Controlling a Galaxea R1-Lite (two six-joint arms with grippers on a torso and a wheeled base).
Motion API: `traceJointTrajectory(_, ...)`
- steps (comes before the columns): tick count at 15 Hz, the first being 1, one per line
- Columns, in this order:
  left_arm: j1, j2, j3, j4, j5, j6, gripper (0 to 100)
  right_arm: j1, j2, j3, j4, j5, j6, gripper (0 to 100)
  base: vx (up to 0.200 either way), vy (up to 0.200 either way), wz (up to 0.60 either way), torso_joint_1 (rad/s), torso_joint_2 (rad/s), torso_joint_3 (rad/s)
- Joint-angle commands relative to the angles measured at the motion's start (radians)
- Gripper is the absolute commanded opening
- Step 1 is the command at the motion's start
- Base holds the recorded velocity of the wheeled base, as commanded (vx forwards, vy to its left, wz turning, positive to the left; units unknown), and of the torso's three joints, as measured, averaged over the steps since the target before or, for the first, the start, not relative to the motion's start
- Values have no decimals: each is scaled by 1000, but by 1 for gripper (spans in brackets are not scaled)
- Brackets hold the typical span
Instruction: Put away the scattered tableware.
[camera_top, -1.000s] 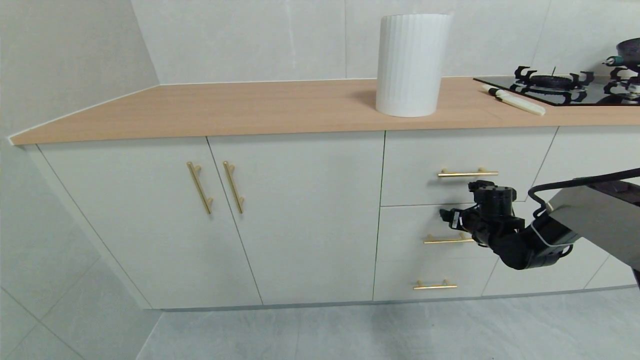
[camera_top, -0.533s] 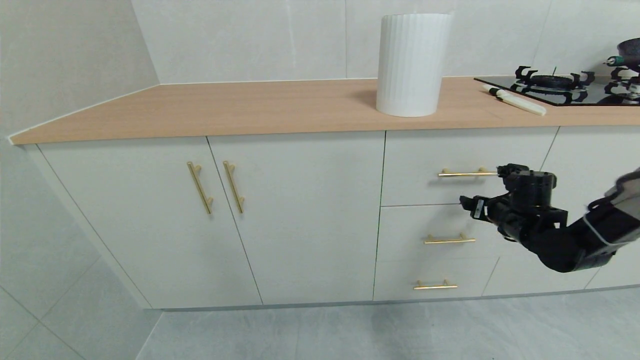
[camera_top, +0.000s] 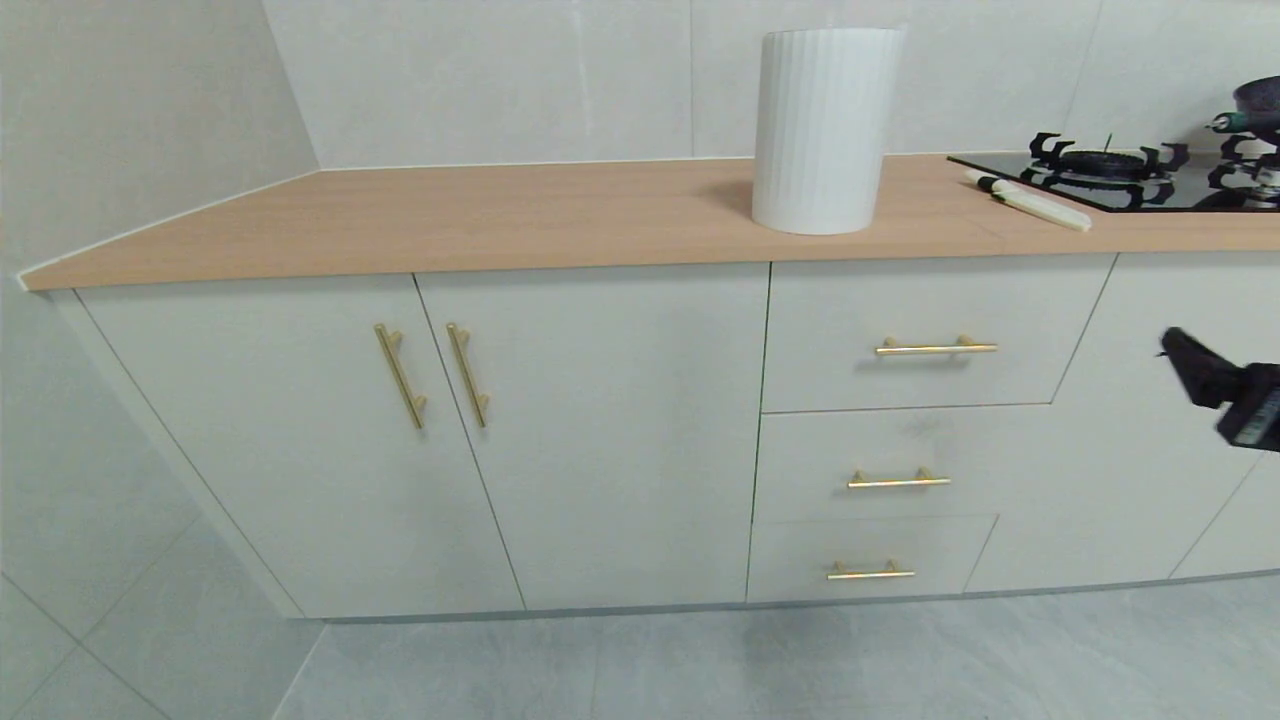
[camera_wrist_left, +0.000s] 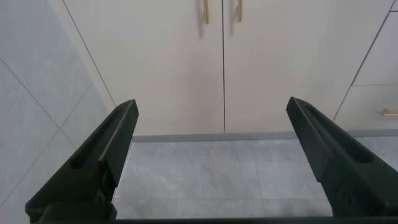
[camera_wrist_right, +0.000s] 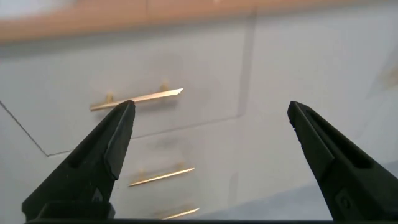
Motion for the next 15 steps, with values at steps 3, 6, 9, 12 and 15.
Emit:
traceJointTrajectory(3, -1, 2, -1, -1, 1, 0, 100, -41, -827, 103, 516, -26, -196, 100, 0, 0, 0, 0, 0, 0)
traceJointTrajectory(6, -1, 2, 1, 0, 1, 0, 100, -35, -1097, 52, 887, 12, -193, 100, 0, 0, 0, 0, 0, 0)
traceJointTrajectory(9, -1, 2, -1, 0, 1, 0, 100, -36, -1138, 68, 942, -45, -131, 100, 0, 0, 0, 0, 0, 0)
traceJointTrajectory(12, -1, 2, 1, 0, -1, 0, 100, -36, -1138, 78, 945, -184, -122, 100, 0, 0, 0, 0, 0, 0)
traceJointTrajectory(15, -1, 2, -1, 0, 1, 0, 100, -104, -1170, 95, 970, -207, -115, 100, 0, 0, 0, 0, 0, 0)
